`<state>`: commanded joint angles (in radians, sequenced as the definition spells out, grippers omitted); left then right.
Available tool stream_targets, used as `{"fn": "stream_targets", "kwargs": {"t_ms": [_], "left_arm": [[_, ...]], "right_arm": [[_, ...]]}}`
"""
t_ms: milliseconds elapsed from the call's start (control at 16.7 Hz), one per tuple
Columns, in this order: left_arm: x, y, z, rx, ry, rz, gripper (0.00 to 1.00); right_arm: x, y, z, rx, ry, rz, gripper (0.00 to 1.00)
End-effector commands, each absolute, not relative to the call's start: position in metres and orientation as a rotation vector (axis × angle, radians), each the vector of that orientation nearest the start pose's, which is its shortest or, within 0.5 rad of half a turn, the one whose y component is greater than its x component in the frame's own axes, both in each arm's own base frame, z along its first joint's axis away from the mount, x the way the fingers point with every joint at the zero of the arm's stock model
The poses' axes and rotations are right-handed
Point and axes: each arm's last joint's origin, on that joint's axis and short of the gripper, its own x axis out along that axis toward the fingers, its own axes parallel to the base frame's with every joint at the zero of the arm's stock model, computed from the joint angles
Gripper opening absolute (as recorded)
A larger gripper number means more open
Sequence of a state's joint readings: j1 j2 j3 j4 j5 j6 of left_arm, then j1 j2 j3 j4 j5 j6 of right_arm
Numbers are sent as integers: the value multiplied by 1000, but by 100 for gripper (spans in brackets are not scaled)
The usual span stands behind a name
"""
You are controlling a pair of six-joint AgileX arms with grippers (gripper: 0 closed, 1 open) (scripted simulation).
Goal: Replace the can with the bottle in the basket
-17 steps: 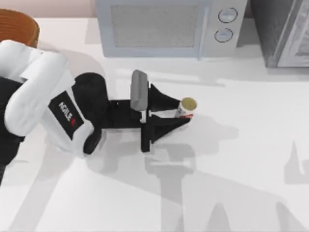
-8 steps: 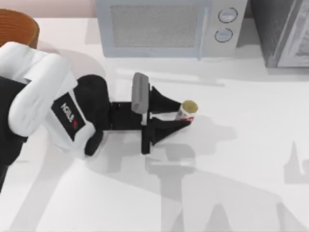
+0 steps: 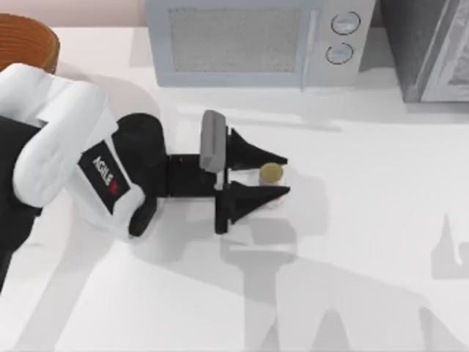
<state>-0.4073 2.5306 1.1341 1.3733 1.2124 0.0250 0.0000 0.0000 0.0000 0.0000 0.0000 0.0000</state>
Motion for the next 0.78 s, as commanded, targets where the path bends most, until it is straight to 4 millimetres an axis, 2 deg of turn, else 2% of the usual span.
{"fn": "stream_targets", "kwargs": {"t_ms": [180,240,780], "left_arm": [[378,-190,18,0,0,-1591,98],[378,-190,18,0,0,-1591,100],[379,-189,18,0,0,-1587,100]], "right_arm": [[106,-1,160,0,0,0,100],[106,-1,160,0,0,0,100],[106,-1,160,0,0,0,100]]}}
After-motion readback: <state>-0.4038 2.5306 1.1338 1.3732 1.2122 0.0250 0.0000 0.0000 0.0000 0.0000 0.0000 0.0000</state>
